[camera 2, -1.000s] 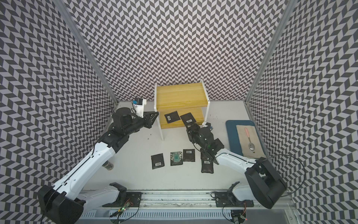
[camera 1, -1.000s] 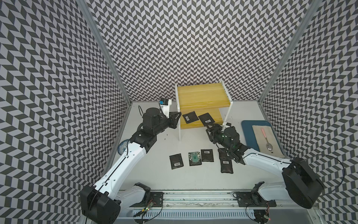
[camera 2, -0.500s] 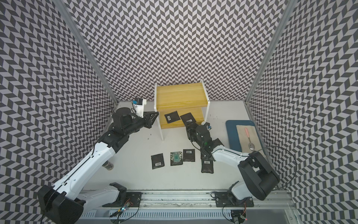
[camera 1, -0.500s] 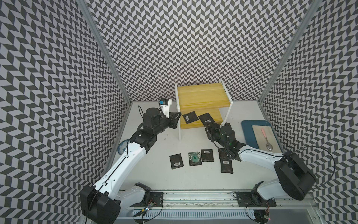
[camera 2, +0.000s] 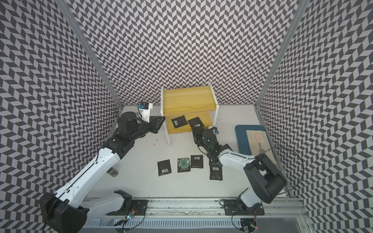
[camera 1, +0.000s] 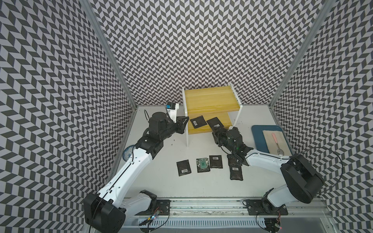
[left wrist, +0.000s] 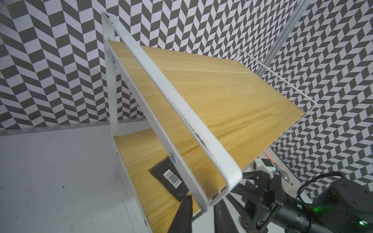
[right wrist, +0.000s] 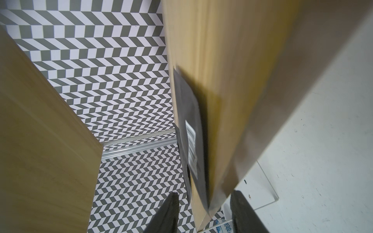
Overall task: Remove the tea bags from the shelf
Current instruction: Pick up the tea bag from the shelf.
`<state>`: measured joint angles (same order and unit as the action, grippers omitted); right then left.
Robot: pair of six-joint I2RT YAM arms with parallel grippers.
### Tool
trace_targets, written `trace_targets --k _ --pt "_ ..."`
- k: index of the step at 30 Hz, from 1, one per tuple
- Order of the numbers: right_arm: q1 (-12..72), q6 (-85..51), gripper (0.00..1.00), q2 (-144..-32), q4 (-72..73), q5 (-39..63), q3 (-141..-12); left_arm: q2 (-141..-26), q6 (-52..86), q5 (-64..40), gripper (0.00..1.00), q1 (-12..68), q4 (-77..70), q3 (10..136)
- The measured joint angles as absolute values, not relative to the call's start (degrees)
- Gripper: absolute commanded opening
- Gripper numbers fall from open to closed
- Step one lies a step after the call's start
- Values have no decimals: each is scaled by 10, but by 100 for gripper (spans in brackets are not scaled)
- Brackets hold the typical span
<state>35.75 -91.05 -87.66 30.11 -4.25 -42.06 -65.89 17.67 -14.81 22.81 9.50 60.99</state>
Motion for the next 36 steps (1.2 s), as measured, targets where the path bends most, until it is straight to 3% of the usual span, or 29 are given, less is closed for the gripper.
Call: trace_targets --k 6,18,36 --pt "353 -911 41 -881 306 -42 -422 -659 177 -148 21 229 95 610" --pt "347 -923 15 -895 336 -47 -413 -659 176 -148 21 229 95 610" --pt "347 -915 3 -871 342 -45 -388 -659 176 -160 21 231 95 610"
